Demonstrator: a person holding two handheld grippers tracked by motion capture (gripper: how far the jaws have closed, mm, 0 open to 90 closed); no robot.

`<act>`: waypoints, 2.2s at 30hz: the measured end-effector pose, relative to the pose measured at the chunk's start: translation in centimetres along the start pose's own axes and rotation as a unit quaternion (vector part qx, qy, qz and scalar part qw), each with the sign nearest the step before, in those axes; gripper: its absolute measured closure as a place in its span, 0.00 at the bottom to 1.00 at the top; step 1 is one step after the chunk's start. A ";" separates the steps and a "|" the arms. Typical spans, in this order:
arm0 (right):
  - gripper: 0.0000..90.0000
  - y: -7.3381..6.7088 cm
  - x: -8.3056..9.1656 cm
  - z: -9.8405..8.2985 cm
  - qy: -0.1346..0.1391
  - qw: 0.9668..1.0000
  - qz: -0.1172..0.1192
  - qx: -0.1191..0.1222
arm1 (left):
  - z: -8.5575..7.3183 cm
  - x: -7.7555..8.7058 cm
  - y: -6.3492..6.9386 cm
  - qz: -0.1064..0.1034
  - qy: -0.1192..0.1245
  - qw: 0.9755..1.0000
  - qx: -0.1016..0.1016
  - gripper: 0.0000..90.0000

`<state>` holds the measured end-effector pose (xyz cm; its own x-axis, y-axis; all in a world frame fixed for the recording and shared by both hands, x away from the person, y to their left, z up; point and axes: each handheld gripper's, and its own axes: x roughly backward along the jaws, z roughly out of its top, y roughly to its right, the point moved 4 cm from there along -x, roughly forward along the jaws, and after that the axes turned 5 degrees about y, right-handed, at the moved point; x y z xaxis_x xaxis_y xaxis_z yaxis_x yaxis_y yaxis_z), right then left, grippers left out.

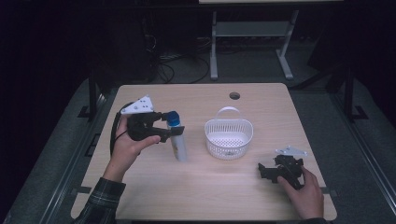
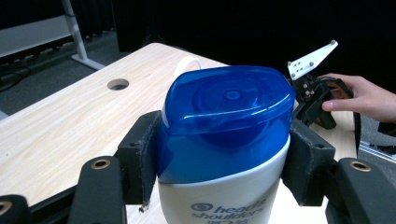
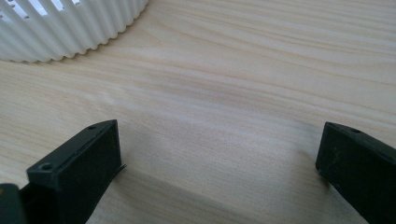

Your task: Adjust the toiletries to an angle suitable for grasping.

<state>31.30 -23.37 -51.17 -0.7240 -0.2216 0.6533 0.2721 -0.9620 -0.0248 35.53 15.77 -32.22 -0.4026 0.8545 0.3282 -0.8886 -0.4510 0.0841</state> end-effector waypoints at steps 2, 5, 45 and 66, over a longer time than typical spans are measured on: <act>0.00 0.0 0.0 0.0 0.000 1.000 0.000 0.000 | 0.3 -0.2 0.0 -0.001 0.001 1.000 -0.001 0.41; 0.00 0.0 0.0 0.0 0.000 1.000 0.000 0.000 | 0.8 -0.6 0.0 -0.003 0.001 1.000 -0.005 0.41; 0.00 0.0 0.0 0.0 0.000 1.000 0.000 0.000 | 5.4 -6.2 -0.3 -0.028 0.011 0.999 -0.025 0.41; 0.00 0.0 0.0 0.0 0.000 1.000 0.000 0.000 | 6.4 -9.9 0.5 -0.041 0.016 0.998 -0.038 0.41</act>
<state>31.30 -23.37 -51.17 -0.7240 -0.2215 0.6533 0.2722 -0.9619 -0.0245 40.49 5.41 -29.41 -0.3332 0.8965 0.2920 -0.9327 -0.3587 0.0372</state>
